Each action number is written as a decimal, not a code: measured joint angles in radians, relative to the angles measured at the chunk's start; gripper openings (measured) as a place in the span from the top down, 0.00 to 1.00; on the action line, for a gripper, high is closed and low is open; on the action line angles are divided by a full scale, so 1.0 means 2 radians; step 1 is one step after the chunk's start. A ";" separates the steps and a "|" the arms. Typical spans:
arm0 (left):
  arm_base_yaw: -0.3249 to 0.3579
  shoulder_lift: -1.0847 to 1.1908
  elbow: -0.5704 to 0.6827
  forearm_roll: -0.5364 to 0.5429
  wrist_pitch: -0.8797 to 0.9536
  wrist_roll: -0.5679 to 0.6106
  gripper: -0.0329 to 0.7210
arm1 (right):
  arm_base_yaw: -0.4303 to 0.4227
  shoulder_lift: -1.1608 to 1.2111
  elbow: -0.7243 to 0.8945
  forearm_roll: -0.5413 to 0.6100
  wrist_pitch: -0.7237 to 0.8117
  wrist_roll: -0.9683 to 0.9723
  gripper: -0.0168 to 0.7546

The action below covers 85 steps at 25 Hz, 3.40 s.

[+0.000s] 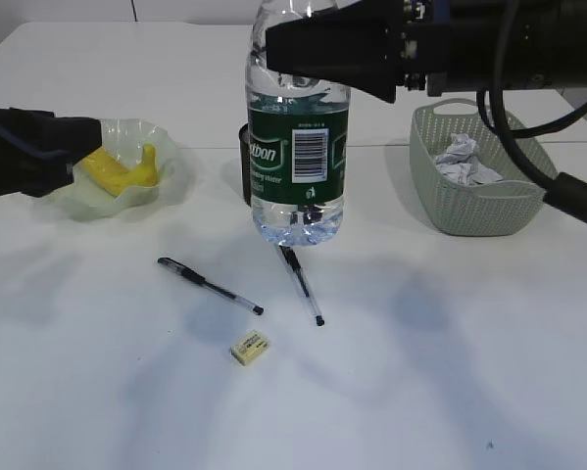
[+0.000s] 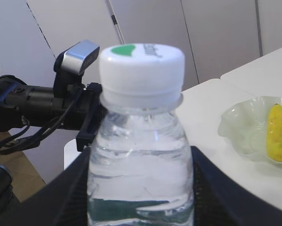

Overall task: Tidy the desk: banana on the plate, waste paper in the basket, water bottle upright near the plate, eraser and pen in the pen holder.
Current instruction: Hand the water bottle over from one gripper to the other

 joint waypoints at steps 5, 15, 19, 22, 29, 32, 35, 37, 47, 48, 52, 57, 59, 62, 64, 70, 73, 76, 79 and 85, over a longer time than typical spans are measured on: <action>-0.002 0.000 0.002 0.165 -0.099 -0.178 0.49 | 0.000 0.000 0.000 0.000 -0.002 -0.008 0.46; -0.002 0.060 0.002 0.409 -0.309 -0.373 0.48 | 0.000 0.000 0.000 0.000 -0.002 -0.011 0.46; -0.002 0.077 0.002 0.420 -0.348 -0.381 0.33 | 0.000 0.000 0.000 0.000 -0.002 -0.019 0.46; -0.002 0.078 0.002 0.423 -0.365 -0.385 0.21 | 0.000 0.000 0.000 0.000 -0.002 -0.021 0.46; -0.002 0.079 0.002 0.423 -0.374 -0.390 0.15 | 0.000 0.000 0.000 0.000 0.001 -0.022 0.46; -0.002 0.079 0.002 0.424 -0.374 -0.407 0.15 | 0.000 0.000 0.000 0.000 0.007 -0.022 0.46; -0.002 0.079 0.002 0.424 -0.374 -0.411 0.15 | 0.005 0.000 0.000 -0.001 0.009 -0.023 0.46; -0.002 0.079 0.002 0.425 -0.374 -0.412 0.12 | 0.015 0.000 0.000 -0.001 0.009 -0.026 0.46; -0.011 0.079 0.002 0.436 -0.374 -0.414 0.06 | 0.043 0.000 0.000 0.007 0.009 -0.049 0.46; -0.014 0.079 0.002 0.437 -0.374 -0.414 0.06 | 0.047 0.000 0.000 0.009 0.009 -0.050 0.46; -0.020 0.079 0.002 0.438 -0.374 -0.414 0.06 | 0.059 0.000 0.000 0.015 0.009 -0.053 0.46; -0.020 0.079 0.002 0.438 -0.374 -0.414 0.06 | 0.073 0.001 0.000 0.016 0.004 -0.055 0.46; -0.020 0.079 0.002 0.440 -0.374 -0.414 0.06 | 0.080 0.004 0.000 0.018 0.002 -0.055 0.46; -0.020 0.079 0.002 0.440 -0.374 -0.414 0.07 | 0.085 0.009 0.000 0.018 0.002 -0.055 0.46; -0.020 0.079 0.002 0.440 -0.374 -0.414 0.08 | 0.085 0.009 0.000 0.018 0.002 -0.055 0.46; -0.021 0.079 0.002 0.441 -0.376 -0.414 0.23 | 0.085 0.009 0.000 0.018 -0.004 -0.055 0.46; -0.021 0.079 0.002 0.443 -0.376 -0.414 0.29 | 0.085 0.010 0.000 0.018 -0.005 -0.056 0.46; -0.021 0.079 0.002 0.443 -0.375 -0.414 0.32 | 0.085 0.010 0.000 0.018 -0.005 -0.056 0.46; -0.021 0.079 0.002 0.440 -0.375 -0.414 0.34 | 0.085 0.010 0.000 0.019 -0.007 -0.056 0.46; -0.022 0.079 0.002 0.432 -0.362 -0.400 0.37 | 0.085 0.010 0.000 0.022 -0.017 -0.056 0.30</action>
